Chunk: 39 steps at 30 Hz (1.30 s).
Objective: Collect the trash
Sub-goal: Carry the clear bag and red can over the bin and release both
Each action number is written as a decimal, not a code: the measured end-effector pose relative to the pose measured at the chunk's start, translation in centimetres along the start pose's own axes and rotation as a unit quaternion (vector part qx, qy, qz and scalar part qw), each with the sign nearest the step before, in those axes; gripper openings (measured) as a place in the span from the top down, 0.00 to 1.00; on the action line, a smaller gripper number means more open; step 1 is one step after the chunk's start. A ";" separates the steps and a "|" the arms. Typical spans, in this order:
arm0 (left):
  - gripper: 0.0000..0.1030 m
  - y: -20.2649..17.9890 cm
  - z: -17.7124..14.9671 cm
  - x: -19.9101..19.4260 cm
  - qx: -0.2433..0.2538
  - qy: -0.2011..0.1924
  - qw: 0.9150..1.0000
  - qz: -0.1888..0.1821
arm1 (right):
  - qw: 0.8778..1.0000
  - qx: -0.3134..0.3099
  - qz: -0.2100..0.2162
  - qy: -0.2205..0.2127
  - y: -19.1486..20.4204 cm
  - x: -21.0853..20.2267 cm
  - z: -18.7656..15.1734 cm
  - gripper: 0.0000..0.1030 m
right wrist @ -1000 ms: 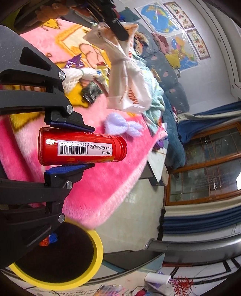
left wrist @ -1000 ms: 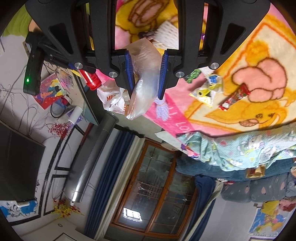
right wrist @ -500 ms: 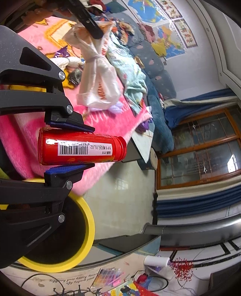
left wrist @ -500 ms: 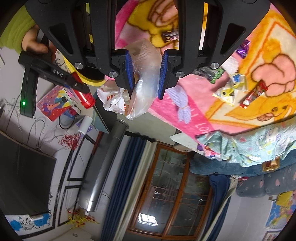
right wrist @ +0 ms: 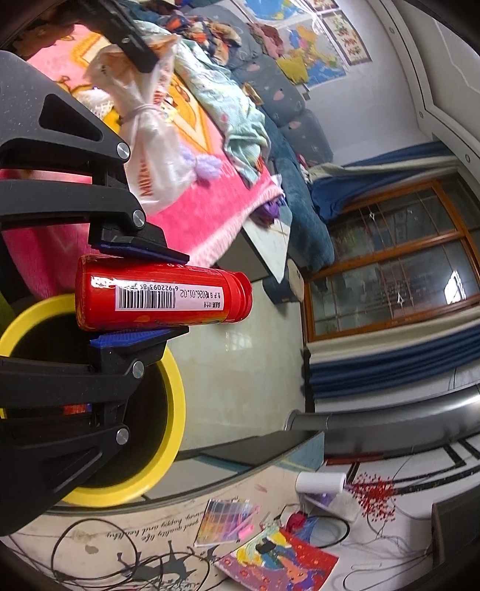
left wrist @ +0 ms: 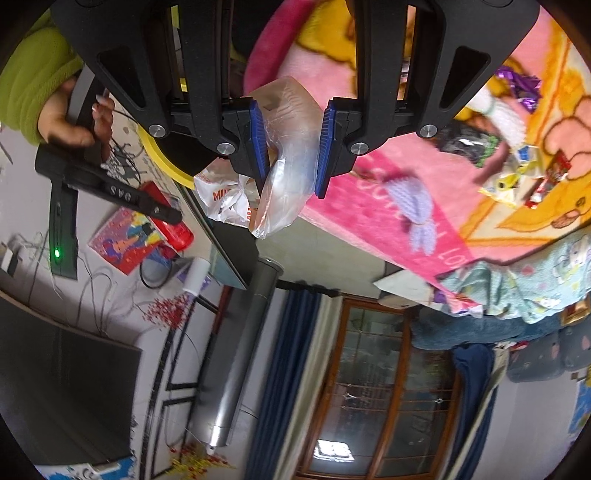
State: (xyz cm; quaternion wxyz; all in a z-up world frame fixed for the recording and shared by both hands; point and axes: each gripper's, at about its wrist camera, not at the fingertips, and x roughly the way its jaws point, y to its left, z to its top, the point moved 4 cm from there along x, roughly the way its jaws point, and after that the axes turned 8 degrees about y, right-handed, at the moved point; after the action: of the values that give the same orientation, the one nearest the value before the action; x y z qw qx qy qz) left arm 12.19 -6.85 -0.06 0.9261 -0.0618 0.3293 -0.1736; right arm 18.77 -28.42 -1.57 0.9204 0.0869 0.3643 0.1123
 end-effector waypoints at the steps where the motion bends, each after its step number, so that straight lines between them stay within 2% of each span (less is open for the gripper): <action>1: 0.83 -0.4 -0.1 0.3 0.004 0.003 1.000 -0.003 | 1.000 0.004 -0.003 0.000 -0.5 -0.1 0.0 0.71; 14: 0.83 -6.1 -1.3 4.3 0.070 0.036 0.996 -0.040 | 0.998 0.050 -0.043 -0.001 -6.5 -0.5 -0.2 0.71; 20: 0.83 -8.5 -2.1 6.3 0.097 0.054 0.992 -0.053 | 0.996 0.072 -0.048 0.004 -8.7 -0.3 -0.4 0.71; 30: 0.83 -11.1 -3.5 9.4 0.127 0.082 0.987 -0.063 | 0.994 0.095 -0.057 0.008 -11.4 0.2 -0.7 0.71; 39: 0.83 -13.1 -4.7 12.5 0.152 0.110 0.980 -0.073 | 0.992 0.109 -0.063 0.028 -13.5 1.7 -1.4 0.71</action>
State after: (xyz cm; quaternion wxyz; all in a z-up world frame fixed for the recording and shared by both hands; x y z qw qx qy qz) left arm 14.57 -23.60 -8.09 0.8675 0.0748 0.3936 -0.2947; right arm 20.94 -40.78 -6.99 0.8998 0.1606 0.4052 0.0162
